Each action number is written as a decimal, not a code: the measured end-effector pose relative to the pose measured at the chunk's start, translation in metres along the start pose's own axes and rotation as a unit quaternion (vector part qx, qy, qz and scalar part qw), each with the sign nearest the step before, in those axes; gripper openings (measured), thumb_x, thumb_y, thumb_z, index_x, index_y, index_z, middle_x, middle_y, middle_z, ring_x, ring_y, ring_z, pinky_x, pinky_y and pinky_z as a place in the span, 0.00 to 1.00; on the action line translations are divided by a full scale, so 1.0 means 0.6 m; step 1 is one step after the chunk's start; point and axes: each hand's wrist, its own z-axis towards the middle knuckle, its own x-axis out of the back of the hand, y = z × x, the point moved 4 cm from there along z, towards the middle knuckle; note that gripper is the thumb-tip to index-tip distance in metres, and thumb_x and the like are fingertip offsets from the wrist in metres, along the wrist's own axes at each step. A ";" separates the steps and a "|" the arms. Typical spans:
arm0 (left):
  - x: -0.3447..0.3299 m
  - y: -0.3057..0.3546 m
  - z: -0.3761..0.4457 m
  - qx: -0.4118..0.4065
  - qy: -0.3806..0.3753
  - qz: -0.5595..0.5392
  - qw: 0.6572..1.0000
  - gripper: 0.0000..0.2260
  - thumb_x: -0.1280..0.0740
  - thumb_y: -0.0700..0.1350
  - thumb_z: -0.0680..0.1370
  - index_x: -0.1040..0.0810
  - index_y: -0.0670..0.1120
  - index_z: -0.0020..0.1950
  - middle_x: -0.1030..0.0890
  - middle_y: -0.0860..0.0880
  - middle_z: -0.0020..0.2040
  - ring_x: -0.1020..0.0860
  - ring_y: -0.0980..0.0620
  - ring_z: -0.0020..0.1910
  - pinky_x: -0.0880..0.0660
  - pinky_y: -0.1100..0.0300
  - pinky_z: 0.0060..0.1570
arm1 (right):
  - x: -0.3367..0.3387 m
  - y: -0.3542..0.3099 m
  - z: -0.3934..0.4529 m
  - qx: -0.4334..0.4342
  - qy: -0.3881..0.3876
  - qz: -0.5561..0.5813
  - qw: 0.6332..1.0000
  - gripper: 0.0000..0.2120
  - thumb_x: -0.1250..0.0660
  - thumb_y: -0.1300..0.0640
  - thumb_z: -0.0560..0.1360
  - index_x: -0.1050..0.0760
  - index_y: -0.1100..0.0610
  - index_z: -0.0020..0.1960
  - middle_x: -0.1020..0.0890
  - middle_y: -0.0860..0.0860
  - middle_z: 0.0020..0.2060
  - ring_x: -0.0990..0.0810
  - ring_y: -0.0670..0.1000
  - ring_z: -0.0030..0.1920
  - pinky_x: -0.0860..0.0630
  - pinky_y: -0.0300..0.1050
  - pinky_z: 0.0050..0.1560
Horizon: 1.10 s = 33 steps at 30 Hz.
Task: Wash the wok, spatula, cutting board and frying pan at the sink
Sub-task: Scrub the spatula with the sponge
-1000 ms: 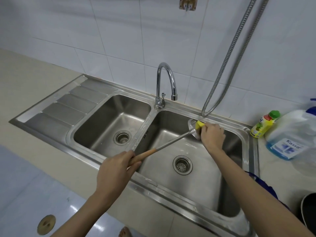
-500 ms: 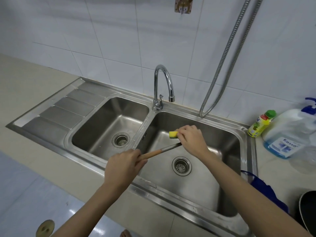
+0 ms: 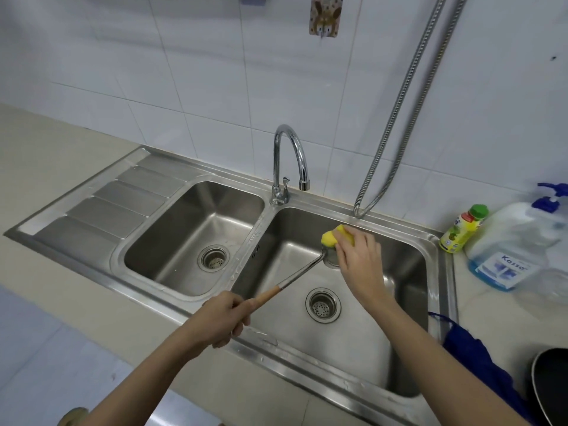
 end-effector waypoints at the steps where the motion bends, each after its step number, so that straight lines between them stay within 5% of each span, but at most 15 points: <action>1: -0.006 0.003 -0.004 0.010 -0.024 -0.034 0.999 0.20 0.40 0.54 0.81 0.24 0.38 0.42 0.28 0.49 0.27 0.35 0.55 0.21 0.38 0.62 0.22 | -0.004 -0.005 -0.005 0.030 -0.007 -0.007 0.999 0.18 0.44 0.52 0.76 0.24 0.53 0.62 0.24 0.54 0.60 0.27 0.56 0.55 0.29 0.50 0.50; 4: -0.015 0.010 -0.011 0.031 -0.066 -0.094 0.993 0.19 0.43 0.54 0.82 0.25 0.40 0.42 0.31 0.50 0.26 0.37 0.54 0.20 0.41 0.63 0.21 | -0.017 -0.003 -0.015 0.082 -0.035 -0.039 0.995 0.17 0.38 0.53 0.76 0.26 0.53 0.64 0.24 0.56 0.60 0.25 0.57 0.54 0.27 0.51 0.50; 7: -0.014 0.003 -0.014 0.056 -0.074 -0.099 0.991 0.19 0.43 0.55 0.82 0.26 0.42 0.42 0.32 0.49 0.26 0.39 0.53 0.20 0.43 0.63 0.21 | -0.020 0.036 -0.005 0.007 -0.047 -0.058 0.997 0.20 0.28 0.58 0.70 0.24 0.56 0.62 0.23 0.58 0.59 0.24 0.60 0.52 0.26 0.53 0.47; 10: -0.015 0.001 -0.015 0.079 -0.076 -0.113 0.987 0.19 0.44 0.55 0.82 0.28 0.42 0.41 0.34 0.50 0.26 0.41 0.53 0.19 0.45 0.65 0.20 | -0.019 0.060 0.012 -0.054 -0.059 -0.067 0.995 0.20 0.28 0.59 0.71 0.25 0.59 0.62 0.23 0.61 0.59 0.24 0.64 0.51 0.25 0.56 0.47; 15: -0.035 0.027 0.001 0.090 -0.087 -0.143 0.982 0.19 0.46 0.55 0.83 0.28 0.41 0.43 0.35 0.51 0.25 0.41 0.56 0.18 0.43 0.66 0.18 | -0.033 -0.021 -0.007 0.078 -0.027 -0.009 0.997 0.16 0.36 0.59 0.74 0.24 0.57 0.61 0.21 0.57 0.55 0.23 0.58 0.49 0.25 0.51 0.46; 20: -0.042 0.034 -0.006 0.114 -0.118 -0.188 0.968 0.19 0.46 0.55 0.83 0.29 0.43 0.41 0.36 0.51 0.25 0.42 0.57 0.18 0.44 0.66 0.18 | -0.019 0.021 0.026 -0.013 -0.017 -0.057 0.998 0.15 0.32 0.59 0.73 0.23 0.56 0.59 0.23 0.58 0.58 0.25 0.60 0.54 0.27 0.52 0.48; 24: -0.040 0.046 0.001 0.116 -0.132 -0.171 0.970 0.20 0.47 0.56 0.83 0.30 0.43 0.40 0.36 0.52 0.25 0.43 0.57 0.18 0.44 0.66 0.18 | -0.028 -0.026 0.023 0.072 -0.033 0.029 0.996 0.16 0.42 0.53 0.76 0.22 0.54 0.60 0.21 0.53 0.56 0.25 0.56 0.54 0.27 0.51 0.51; 27: -0.033 0.041 -0.007 0.107 -0.141 -0.144 0.974 0.19 0.47 0.56 0.83 0.29 0.43 0.42 0.35 0.52 0.26 0.42 0.57 0.19 0.43 0.66 0.18 | -0.027 -0.014 0.027 0.111 -0.038 0.005 0.993 0.13 0.33 0.57 0.73 0.21 0.54 0.58 0.21 0.55 0.55 0.24 0.58 0.52 0.25 0.53 0.49; 33: -0.047 0.039 -0.016 0.072 -0.156 -0.108 0.979 0.19 0.46 0.56 0.82 0.29 0.43 0.42 0.34 0.52 0.26 0.41 0.57 0.19 0.42 0.66 0.19 | -0.021 0.073 0.055 -0.070 -0.009 -0.063 0.996 0.12 0.32 0.61 0.73 0.22 0.59 0.56 0.22 0.62 0.56 0.25 0.65 0.52 0.27 0.56 0.50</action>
